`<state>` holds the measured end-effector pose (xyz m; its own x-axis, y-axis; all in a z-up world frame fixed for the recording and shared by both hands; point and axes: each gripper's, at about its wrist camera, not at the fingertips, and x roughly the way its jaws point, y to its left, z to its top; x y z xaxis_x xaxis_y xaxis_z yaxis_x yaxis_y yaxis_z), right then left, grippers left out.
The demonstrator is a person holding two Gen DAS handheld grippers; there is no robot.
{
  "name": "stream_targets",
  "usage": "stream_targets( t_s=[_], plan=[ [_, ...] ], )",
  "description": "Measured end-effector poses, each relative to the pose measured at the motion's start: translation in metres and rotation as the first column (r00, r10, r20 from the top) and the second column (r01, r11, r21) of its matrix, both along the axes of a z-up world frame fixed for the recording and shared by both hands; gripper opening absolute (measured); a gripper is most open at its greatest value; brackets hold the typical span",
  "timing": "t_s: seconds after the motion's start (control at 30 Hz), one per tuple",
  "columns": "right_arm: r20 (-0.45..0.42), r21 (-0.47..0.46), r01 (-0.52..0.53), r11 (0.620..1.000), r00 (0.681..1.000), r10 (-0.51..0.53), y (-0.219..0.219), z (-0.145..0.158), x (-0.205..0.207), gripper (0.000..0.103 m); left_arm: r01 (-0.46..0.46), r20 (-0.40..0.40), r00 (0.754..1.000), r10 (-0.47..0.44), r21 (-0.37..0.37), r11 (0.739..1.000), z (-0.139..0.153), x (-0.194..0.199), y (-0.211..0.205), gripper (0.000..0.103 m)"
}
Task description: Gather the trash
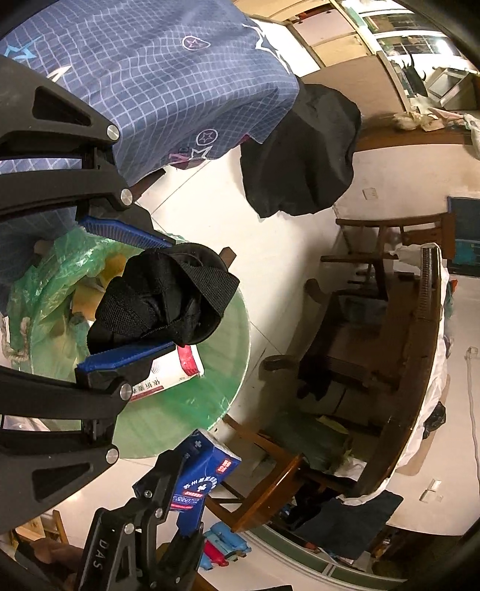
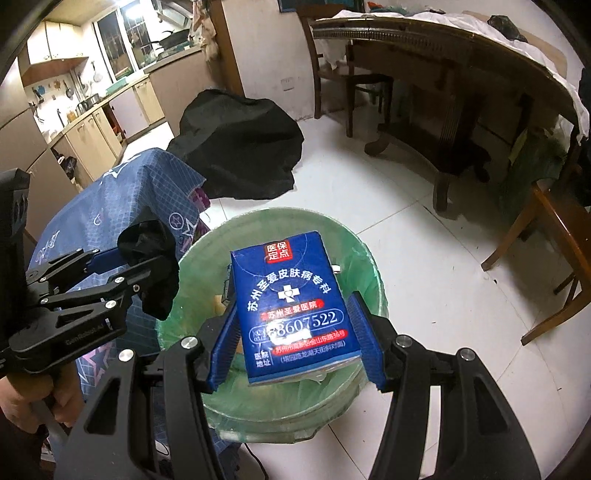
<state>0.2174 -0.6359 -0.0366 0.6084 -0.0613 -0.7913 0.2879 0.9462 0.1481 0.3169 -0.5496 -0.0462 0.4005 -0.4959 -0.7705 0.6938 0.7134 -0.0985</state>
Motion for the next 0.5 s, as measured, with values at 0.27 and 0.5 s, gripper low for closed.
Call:
stream_targets(
  t_s=[0.27,0.5],
  plan=[
    [-0.001,0.005,0.008,1.000,1.000,-0.008,-0.008,-0.004,0.003,0.057,-0.010,0.006,1.000,0.010,0.007,1.000,-0.006,0.007,-0.002,0.056],
    [0.027,0.012,0.024,1.000,0.999,-0.024,-0.013,-0.001,0.000,0.065,-0.034,0.033,0.999,0.034,0.009,0.999,-0.004,0.009,0.004,0.079]
  ],
)
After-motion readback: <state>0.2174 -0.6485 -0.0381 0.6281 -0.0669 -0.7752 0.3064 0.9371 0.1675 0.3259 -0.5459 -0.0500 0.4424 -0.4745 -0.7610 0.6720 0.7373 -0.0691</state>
